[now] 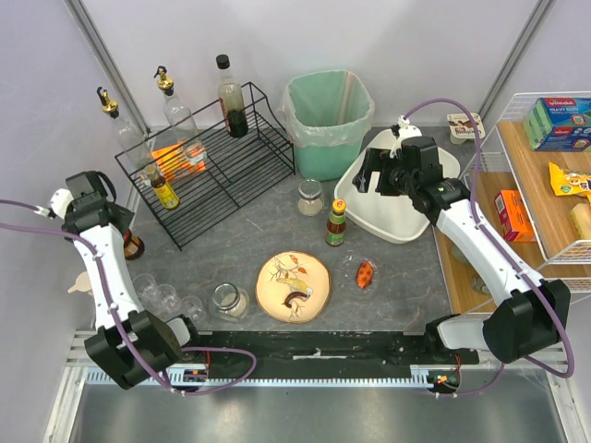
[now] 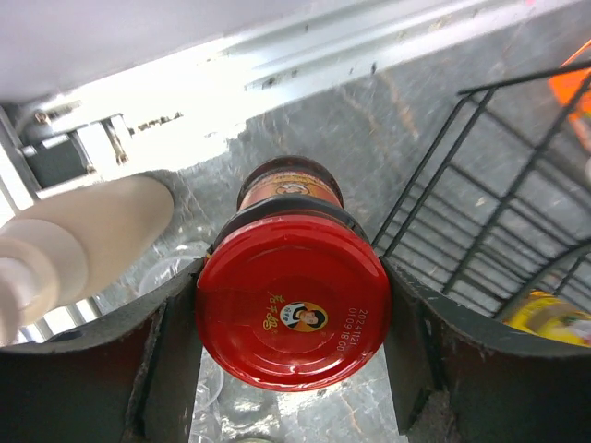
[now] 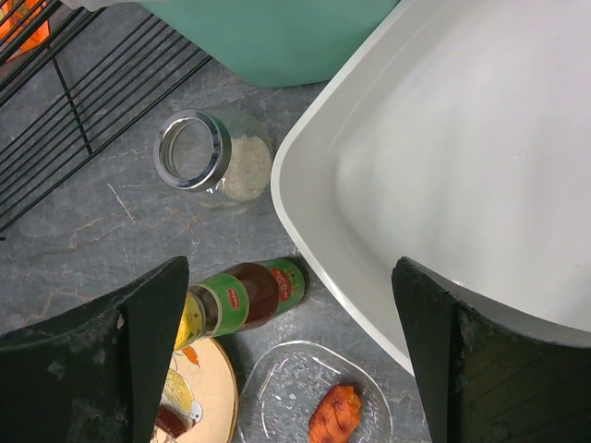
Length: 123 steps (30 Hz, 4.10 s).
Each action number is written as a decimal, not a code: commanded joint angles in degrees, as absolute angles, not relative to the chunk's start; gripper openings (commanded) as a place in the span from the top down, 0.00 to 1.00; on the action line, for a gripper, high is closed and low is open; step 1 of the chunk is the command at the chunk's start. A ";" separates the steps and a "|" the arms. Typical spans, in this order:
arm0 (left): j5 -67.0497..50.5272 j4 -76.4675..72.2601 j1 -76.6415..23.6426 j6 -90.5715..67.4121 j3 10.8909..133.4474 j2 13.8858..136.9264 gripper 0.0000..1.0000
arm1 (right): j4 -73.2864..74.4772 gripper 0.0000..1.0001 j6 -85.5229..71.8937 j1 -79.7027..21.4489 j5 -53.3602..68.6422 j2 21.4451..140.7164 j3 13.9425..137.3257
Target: Clear the kitchen counter
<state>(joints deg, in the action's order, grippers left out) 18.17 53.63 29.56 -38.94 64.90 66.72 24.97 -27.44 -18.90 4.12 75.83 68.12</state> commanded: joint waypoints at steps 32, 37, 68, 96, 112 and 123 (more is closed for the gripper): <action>-10.15 59.07 24.08 -21.97 127.44 74.18 0.98 | 27.86 0.04 -26.63 -18.63 1.76 78.14 75.67; -23.27 51.69 22.15 -24.78 126.56 76.02 0.98 | 27.78 0.03 -26.37 -18.63 0.44 77.52 75.50; 7.64 55.28 -7.47 -14.24 122.69 97.29 0.99 | 27.42 0.02 -26.89 -18.63 -2.55 76.29 72.33; 11.78 54.58 -8.09 -14.76 115.49 101.52 0.91 | 27.16 0.02 -27.07 -18.55 -3.16 76.55 71.46; 9.68 53.88 -8.09 -12.14 116.19 99.06 0.22 | 27.16 0.02 -26.10 -18.28 -2.46 76.55 71.98; 5.02 51.50 -8.17 -8.44 115.58 93.43 0.04 | 27.51 0.02 -25.93 -18.19 -2.20 75.15 71.63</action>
